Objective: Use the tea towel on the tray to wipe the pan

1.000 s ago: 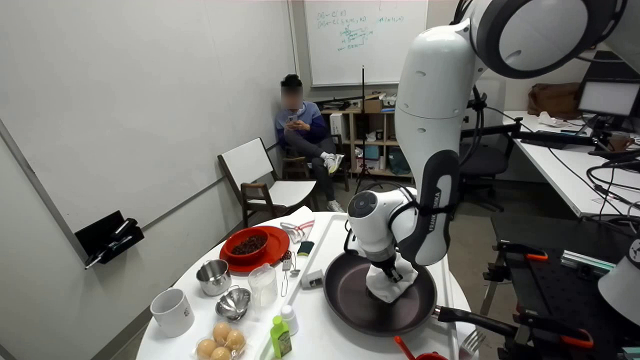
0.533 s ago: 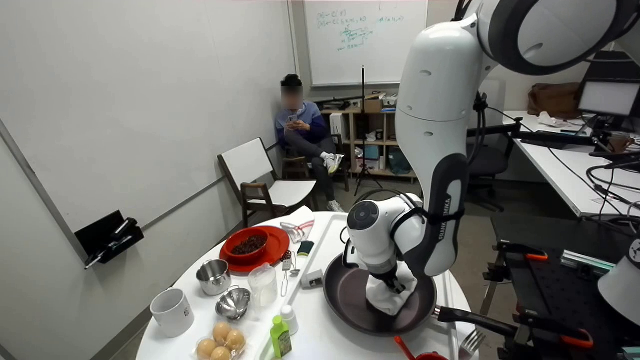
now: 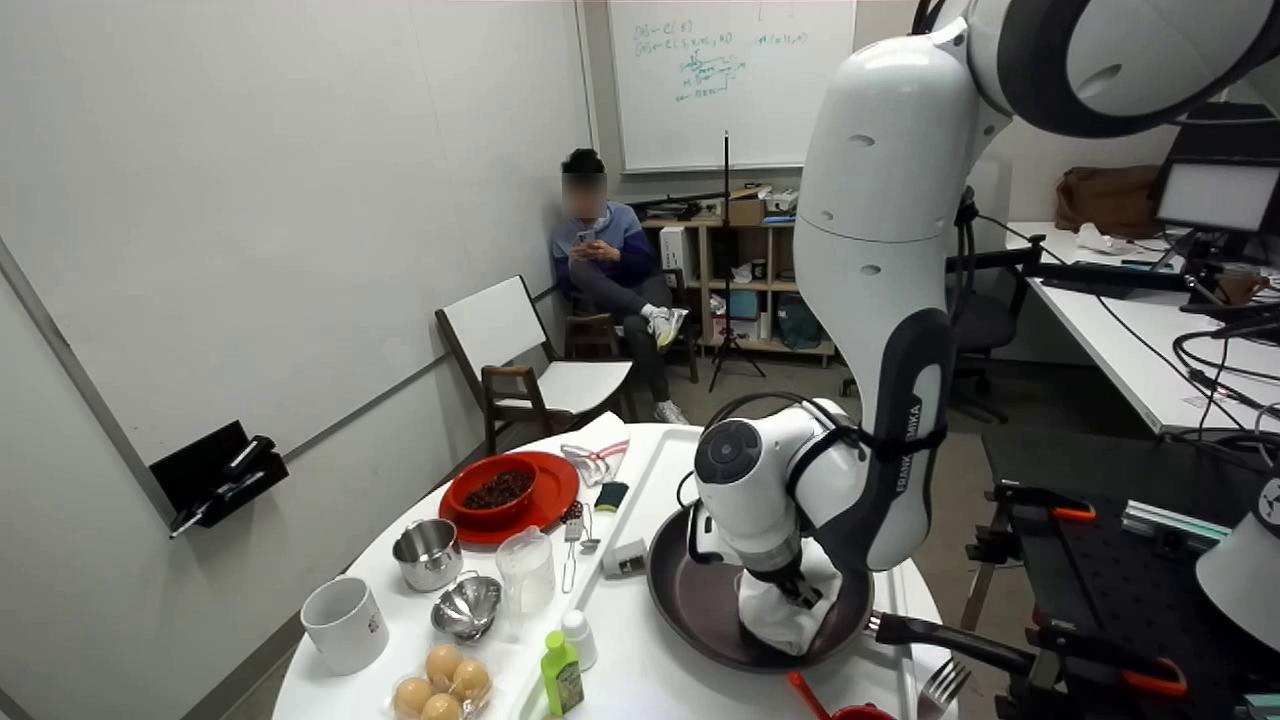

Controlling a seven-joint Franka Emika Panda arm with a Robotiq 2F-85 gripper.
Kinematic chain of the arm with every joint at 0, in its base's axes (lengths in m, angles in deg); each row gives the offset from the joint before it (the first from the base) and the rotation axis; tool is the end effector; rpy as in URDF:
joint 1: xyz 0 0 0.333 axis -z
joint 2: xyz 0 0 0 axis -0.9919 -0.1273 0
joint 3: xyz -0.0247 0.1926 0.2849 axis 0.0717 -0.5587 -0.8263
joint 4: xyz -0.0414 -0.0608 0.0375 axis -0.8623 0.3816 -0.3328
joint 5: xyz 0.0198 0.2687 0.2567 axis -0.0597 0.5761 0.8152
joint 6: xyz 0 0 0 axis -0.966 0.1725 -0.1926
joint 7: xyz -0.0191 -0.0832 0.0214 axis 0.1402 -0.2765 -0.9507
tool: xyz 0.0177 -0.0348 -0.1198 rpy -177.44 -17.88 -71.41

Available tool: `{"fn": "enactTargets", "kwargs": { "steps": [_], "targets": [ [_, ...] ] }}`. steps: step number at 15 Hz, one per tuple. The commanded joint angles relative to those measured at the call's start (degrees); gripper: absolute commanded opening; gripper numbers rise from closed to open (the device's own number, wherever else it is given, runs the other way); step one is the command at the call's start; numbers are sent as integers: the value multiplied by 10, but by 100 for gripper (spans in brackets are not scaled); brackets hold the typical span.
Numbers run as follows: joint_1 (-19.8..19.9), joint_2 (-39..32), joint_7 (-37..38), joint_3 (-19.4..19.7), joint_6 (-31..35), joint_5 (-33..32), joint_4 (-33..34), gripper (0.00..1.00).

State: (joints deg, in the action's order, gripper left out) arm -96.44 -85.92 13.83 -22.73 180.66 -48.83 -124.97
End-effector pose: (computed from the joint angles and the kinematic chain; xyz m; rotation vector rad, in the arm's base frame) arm 0.4880 0.0051 -0.0086 2.5349 1.2831 -0.4352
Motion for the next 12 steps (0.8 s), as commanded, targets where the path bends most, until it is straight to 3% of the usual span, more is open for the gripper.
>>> {"fn": "enactTargets", "kwargs": {
  "steps": [1,12],
  "targets": [
    [-5,-3,10,-18,-13,-20,-1,8],
    [-42,-44,72,-5,39,-41,90,8]
  ]
}}
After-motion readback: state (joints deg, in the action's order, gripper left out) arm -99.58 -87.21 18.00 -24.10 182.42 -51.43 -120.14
